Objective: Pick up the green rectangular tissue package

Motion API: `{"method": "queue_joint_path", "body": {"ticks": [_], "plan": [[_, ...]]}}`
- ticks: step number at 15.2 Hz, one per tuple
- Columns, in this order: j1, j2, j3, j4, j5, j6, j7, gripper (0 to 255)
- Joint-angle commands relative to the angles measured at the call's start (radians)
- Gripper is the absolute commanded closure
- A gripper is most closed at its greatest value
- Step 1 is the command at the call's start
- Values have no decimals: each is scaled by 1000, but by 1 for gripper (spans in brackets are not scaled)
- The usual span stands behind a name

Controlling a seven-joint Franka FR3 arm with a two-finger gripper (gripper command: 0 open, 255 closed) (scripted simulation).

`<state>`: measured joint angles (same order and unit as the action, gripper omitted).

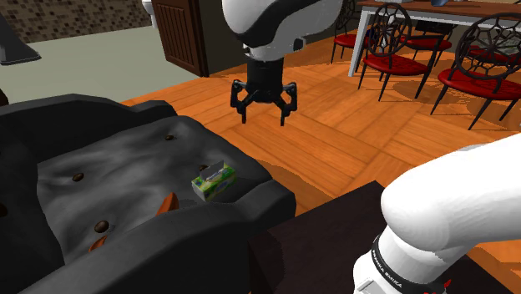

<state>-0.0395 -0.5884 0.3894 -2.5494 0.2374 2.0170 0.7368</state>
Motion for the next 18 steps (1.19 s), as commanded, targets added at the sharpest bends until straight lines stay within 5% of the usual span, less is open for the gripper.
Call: {"method": "queue_joint_path", "body": {"ticks": [1, 5, 9, 14, 18], "plan": [[-13, 63, 66, 1, 13, 72, 111, 0], [-64, 211, 186, 35, -10, 194, 322, 0], [-137, 395, 304, 98, -114, 303, 573, 0], [-182, 679, 372, 220, -398, 384, 970, 0], [-93, 891, 289, 351, -603, 390, 1247, 0]]}}
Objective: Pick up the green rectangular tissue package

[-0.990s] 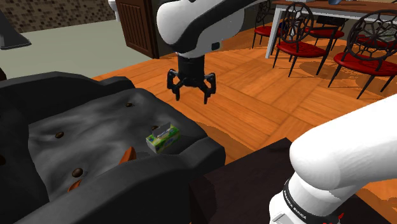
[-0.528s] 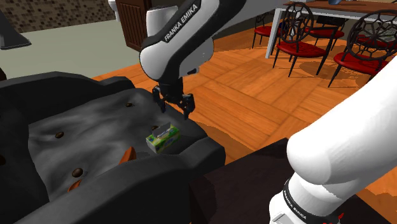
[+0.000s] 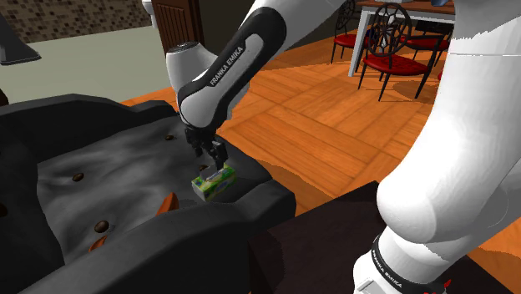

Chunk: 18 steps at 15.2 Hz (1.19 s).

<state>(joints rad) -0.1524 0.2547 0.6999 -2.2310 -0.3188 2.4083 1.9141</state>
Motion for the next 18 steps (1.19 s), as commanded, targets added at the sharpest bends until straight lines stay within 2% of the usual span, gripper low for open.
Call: {"method": "queue_joint_path", "body": {"ticks": [1, 8, 10, 11, 18], "plan": [[28, 50, -30, 35, -47, 0, 72, 0], [72, 138, -86, 34, -140, 69, 138, 0], [72, 138, -87, 34, -140, 70, 138, 0], [72, 139, -87, 35, -140, 68, 138, 255], [71, 137, -86, 33, -139, 70, 138, 255]]}}
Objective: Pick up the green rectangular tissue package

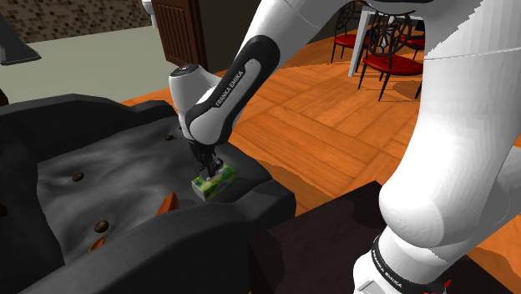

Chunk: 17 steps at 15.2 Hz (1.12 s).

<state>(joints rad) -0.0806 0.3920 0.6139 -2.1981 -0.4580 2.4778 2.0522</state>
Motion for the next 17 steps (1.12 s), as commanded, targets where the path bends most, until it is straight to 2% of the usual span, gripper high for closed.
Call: {"method": "queue_joint_path", "body": {"ticks": [1, 17], "plan": [[0, 0, 0, 0, 0, 0, 0, 255], [-77, -171, 99, 17, 182, -145, -130, 255]]}}
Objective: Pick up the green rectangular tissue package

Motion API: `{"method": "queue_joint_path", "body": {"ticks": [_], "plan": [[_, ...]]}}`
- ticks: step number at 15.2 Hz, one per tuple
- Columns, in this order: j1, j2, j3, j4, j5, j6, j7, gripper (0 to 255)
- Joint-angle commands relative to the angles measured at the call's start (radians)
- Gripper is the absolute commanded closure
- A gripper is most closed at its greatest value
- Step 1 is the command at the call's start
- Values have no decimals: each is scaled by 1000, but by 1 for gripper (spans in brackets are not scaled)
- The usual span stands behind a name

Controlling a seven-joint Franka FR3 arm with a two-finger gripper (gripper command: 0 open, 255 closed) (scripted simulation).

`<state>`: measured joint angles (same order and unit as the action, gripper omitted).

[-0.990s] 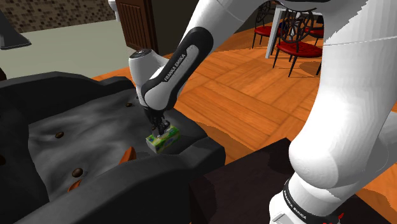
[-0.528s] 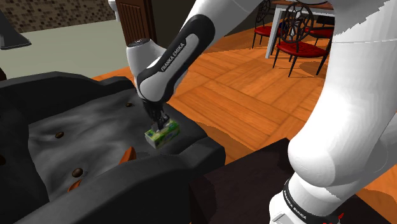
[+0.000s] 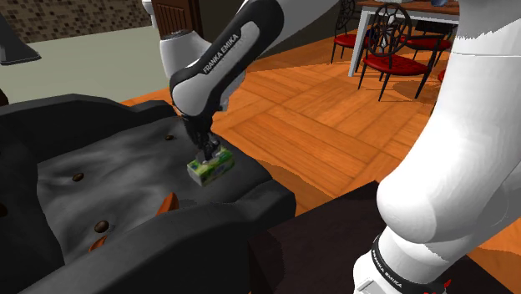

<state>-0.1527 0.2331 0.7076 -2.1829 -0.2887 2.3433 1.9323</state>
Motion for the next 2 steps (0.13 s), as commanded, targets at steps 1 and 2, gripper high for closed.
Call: {"method": "queue_joint_path", "body": {"ticks": [1, 2], "plan": [[-6, -14, 6, 3, 15, -12, -11, 255], [-5, -14, 6, 3, 15, -12, -12, 255]]}}
